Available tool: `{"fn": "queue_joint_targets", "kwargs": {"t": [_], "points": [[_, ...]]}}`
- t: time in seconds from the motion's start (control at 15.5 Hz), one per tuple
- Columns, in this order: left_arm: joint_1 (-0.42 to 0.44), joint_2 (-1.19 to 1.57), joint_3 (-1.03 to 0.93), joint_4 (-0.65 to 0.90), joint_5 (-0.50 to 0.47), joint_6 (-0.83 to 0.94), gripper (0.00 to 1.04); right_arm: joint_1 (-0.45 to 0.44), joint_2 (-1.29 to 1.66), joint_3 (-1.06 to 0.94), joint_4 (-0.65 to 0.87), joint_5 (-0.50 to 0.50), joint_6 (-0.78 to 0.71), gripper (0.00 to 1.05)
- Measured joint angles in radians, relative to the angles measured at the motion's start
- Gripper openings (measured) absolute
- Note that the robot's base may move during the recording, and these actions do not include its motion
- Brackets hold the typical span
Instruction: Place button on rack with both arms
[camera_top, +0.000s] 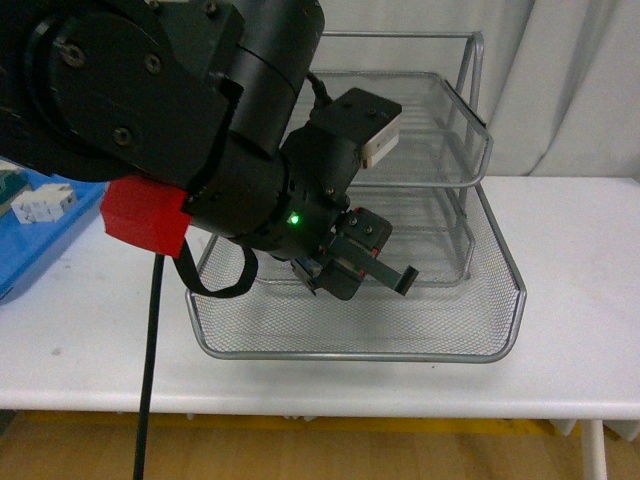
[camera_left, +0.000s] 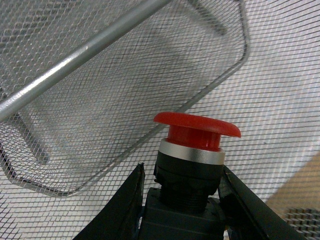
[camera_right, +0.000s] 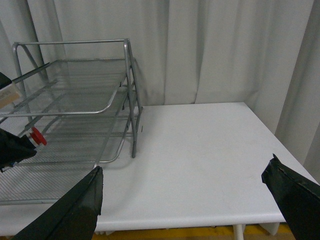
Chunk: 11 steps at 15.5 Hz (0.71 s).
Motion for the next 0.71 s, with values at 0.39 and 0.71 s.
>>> {"fn": "queue_joint_targets", "kwargs": {"t": [0.39, 0.71], "points": [[0.019, -0.060, -0.035, 0.043, 0.018, -0.039, 0.85, 0.000, 0.000, 0.000, 0.000, 0.000, 0.000, 0.98], [0.089, -0.472, -0.480, 0.681, -0.251, -0.173, 0.80, 0.000, 0.000, 0.000, 0.000, -0.001, 0.000, 0.98]]}}
